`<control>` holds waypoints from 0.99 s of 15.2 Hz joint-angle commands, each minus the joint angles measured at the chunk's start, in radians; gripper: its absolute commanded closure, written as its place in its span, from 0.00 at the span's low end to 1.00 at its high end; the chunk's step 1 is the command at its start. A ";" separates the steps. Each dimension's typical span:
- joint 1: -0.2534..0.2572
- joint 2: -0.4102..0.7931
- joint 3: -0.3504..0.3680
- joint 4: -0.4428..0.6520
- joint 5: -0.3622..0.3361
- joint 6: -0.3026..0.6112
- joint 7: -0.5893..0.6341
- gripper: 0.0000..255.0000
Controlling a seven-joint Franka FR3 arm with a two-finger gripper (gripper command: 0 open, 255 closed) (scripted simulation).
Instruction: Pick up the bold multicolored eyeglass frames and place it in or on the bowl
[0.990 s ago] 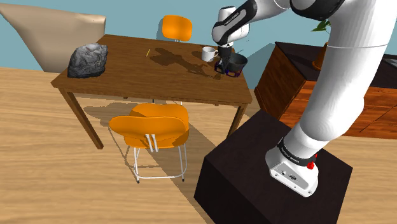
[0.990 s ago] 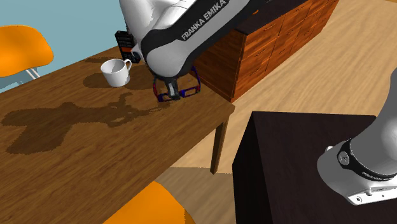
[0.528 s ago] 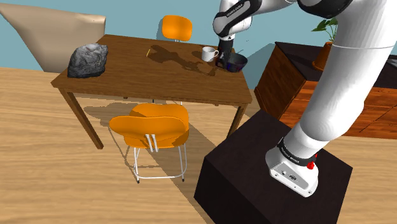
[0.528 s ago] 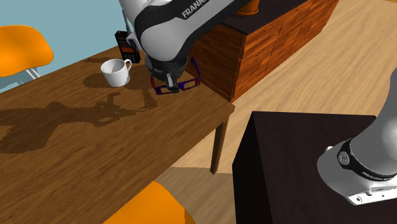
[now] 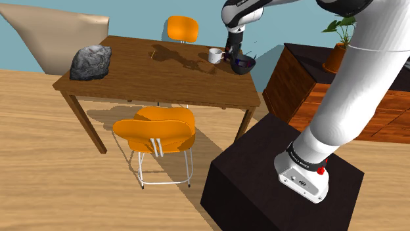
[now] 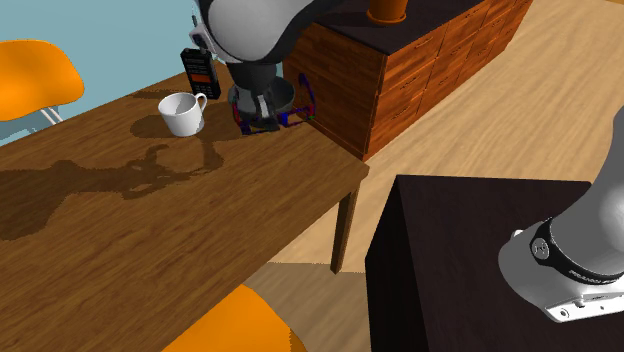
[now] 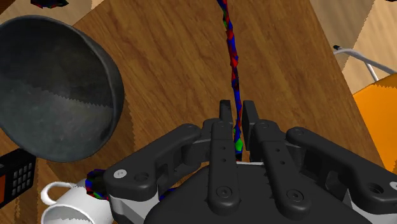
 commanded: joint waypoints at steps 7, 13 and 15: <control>-0.070 0.114 -0.026 0.202 0.031 -0.078 -0.108 1.00; -0.167 0.304 -0.039 0.498 0.076 -0.173 -0.221 1.00; -0.188 0.349 -0.038 0.558 0.085 -0.187 -0.238 1.00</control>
